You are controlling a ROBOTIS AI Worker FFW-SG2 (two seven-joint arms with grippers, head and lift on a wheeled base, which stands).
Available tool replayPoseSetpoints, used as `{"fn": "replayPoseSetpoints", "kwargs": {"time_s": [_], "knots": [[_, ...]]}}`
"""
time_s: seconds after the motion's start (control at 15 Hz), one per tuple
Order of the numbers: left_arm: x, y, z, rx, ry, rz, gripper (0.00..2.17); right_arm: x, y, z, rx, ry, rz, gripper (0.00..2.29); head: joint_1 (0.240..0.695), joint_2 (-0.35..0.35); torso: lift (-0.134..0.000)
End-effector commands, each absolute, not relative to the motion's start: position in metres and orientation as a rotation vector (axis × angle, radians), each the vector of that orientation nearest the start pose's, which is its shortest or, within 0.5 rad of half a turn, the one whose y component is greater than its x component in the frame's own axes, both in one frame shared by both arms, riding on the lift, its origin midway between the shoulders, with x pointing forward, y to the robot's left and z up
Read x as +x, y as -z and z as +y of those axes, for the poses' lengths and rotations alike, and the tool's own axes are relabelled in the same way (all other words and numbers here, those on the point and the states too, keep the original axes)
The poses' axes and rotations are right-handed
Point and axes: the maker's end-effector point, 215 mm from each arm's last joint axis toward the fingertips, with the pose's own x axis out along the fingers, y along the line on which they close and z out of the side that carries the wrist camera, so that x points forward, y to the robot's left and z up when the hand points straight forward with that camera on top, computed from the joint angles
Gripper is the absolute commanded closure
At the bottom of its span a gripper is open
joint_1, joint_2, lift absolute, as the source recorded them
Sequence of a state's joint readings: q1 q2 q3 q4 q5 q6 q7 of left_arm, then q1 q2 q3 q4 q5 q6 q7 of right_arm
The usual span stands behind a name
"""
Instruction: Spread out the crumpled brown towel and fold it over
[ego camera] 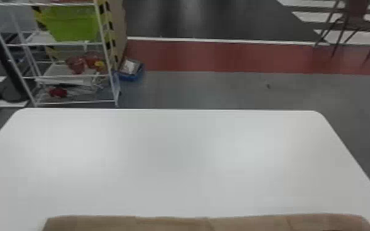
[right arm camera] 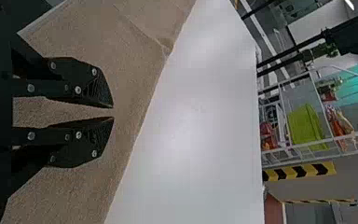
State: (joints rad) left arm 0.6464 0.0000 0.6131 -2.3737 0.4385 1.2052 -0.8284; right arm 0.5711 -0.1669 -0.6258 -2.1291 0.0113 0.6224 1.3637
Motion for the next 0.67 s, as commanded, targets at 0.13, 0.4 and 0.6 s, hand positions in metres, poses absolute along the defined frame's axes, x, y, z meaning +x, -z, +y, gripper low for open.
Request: {"fn": "replayPoseSetpoints", "kwargs": {"time_s": [0.13, 0.4, 0.6], "knots": [[0.258, 0.44, 0.249, -0.605, 0.424, 0.813, 1.74, 0.263, 0.431, -0.362, 0.032, -0.738, 0.667, 1.6, 0.695, -0.194, -0.123], [0.262, 0.459, 0.247, -0.598, 0.411, 0.838, 1.74, 0.256, 0.453, -0.382, -0.006, -0.739, 0.699, 1.6, 0.695, -0.274, -0.123], [0.269, 0.464, 0.255, -0.584, 0.388, 0.84, 1.74, 0.259, 0.459, -0.39, -0.006, -0.729, 0.709, 1.6, 0.695, -0.306, -0.123]]}}
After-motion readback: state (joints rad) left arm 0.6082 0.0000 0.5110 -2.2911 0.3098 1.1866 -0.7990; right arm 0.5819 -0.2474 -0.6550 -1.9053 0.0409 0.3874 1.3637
